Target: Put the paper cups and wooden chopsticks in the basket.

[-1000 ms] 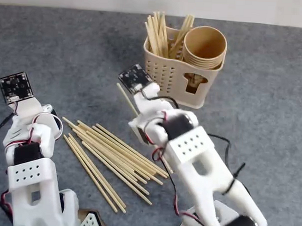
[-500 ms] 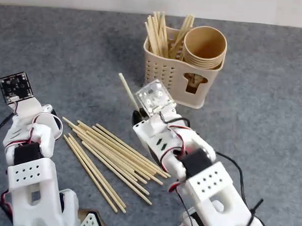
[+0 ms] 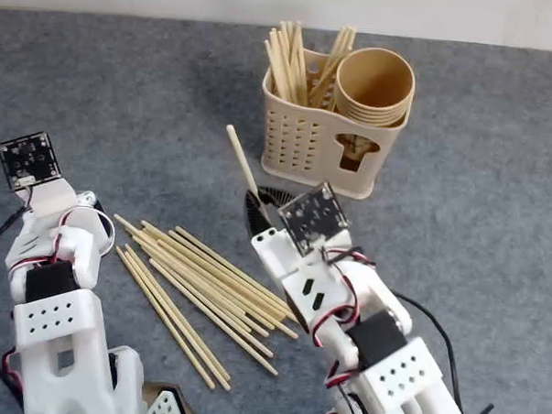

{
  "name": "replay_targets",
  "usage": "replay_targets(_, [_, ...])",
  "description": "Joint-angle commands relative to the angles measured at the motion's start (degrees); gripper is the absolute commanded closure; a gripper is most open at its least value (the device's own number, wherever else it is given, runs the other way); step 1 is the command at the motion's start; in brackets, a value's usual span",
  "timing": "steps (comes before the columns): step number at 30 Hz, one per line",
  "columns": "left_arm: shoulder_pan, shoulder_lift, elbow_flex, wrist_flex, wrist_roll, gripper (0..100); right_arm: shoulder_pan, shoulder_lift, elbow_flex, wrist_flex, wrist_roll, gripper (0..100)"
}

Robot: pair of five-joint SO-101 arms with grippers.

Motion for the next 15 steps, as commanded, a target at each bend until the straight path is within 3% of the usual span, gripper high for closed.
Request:
replay_targets(1, [-0.4, -0.8, -0.7, -1.1, 0.3, 97, 0.8, -3.9, -0.5, -1.4, -0.4, 99.3])
replay_targets(15, [-0.3, -0.8, -0.7, -1.1, 0.3, 97, 3.6, -9.9, -3.5, -2.9, -0.1, 99.3])
